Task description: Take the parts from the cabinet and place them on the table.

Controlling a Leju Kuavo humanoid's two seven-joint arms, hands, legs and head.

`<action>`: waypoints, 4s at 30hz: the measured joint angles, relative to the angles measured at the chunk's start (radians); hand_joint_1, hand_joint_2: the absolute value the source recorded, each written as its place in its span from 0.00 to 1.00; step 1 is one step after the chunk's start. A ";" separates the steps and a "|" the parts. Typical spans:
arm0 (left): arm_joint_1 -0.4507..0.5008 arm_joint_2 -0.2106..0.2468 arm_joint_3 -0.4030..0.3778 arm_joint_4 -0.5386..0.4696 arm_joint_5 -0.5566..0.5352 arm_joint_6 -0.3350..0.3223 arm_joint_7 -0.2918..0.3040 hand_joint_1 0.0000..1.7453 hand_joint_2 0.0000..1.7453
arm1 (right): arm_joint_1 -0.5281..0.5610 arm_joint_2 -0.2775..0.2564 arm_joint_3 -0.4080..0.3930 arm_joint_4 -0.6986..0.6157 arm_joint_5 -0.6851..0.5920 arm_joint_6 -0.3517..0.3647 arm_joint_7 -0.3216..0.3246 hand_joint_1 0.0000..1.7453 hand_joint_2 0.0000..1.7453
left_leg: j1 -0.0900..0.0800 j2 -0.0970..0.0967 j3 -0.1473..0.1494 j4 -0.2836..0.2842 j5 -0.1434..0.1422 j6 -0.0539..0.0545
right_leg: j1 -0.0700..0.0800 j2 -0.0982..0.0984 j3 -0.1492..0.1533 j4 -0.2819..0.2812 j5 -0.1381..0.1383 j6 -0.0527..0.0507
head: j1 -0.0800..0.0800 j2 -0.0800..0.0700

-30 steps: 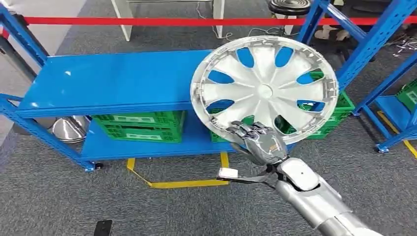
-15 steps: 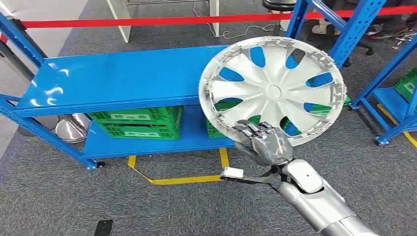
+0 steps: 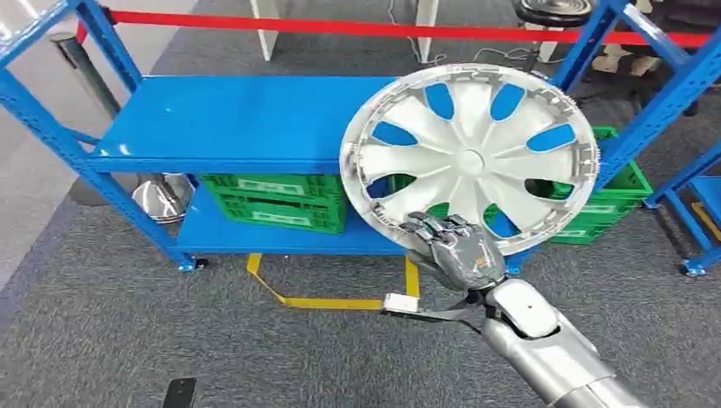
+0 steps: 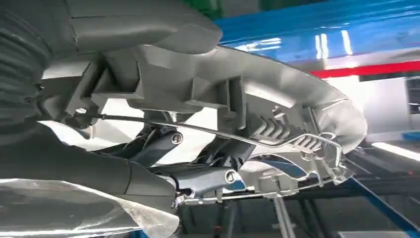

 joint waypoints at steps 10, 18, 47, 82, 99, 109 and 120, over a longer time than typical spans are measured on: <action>0.000 0.001 -0.010 0.000 -0.011 -0.005 -0.001 0.00 1.00 | 0.051 -0.018 0.000 -0.034 0.012 -0.003 0.008 1.00 1.00 | 0.005 -0.110 -0.036 0.020 0.017 -0.030 | -0.003 0.074 0.112 -0.196 0.100 -0.012 | 0.000 0.000; 0.009 0.001 -0.015 0.000 -0.022 -0.004 -0.003 0.00 1.00 | 0.118 -0.027 0.003 -0.123 0.003 0.005 0.000 1.00 1.00 | 0.015 -0.005 -0.154 0.312 -0.119 -0.067 | -0.009 -0.035 0.119 -0.208 0.104 -0.034 | -0.013 0.000; 0.013 0.005 -0.011 0.000 -0.029 0.005 -0.017 0.00 1.00 | 0.184 -0.043 0.085 -0.353 -0.137 0.101 -0.045 1.00 1.00 | 0.011 -0.006 -0.174 0.304 -0.115 -0.071 | -0.010 -0.011 0.122 -0.197 0.091 -0.034 | -0.022 0.000; 0.005 0.008 -0.006 0.000 -0.062 0.006 -0.010 0.00 1.00 | 0.148 -0.054 0.118 -0.323 -0.171 0.159 -0.039 1.00 1.00 | 0.005 0.014 -0.087 0.132 0.009 -0.055 | -0.006 -0.066 0.116 -0.181 0.084 -0.032 | -0.024 0.000; 0.006 0.003 0.015 -0.001 -0.041 0.032 -0.026 0.00 1.00 | 0.125 -0.051 0.145 -0.300 -0.180 0.171 -0.068 1.00 1.00 | -0.007 -0.100 -0.043 0.039 0.007 -0.023 | -0.022 0.105 0.069 -0.153 0.103 0.006 | -0.010 0.000; 0.018 0.018 0.041 -0.001 -0.030 0.047 0.005 0.00 1.00 | 0.071 -0.002 0.160 -0.250 -0.195 0.173 -0.095 1.00 1.00 | 0.006 -0.007 -0.195 0.334 -0.109 -0.065 | -0.010 -0.013 0.094 -0.172 0.095 -0.035 | -0.022 0.000; 0.022 0.023 0.102 -0.002 0.024 0.053 -0.032 0.00 1.00 | 0.026 0.052 0.191 -0.183 -0.220 0.176 -0.125 1.00 1.00 | -0.006 0.032 -0.041 0.015 0.029 -0.020 | -0.004 -0.039 0.116 -0.156 0.042 -0.004 | -0.020 0.000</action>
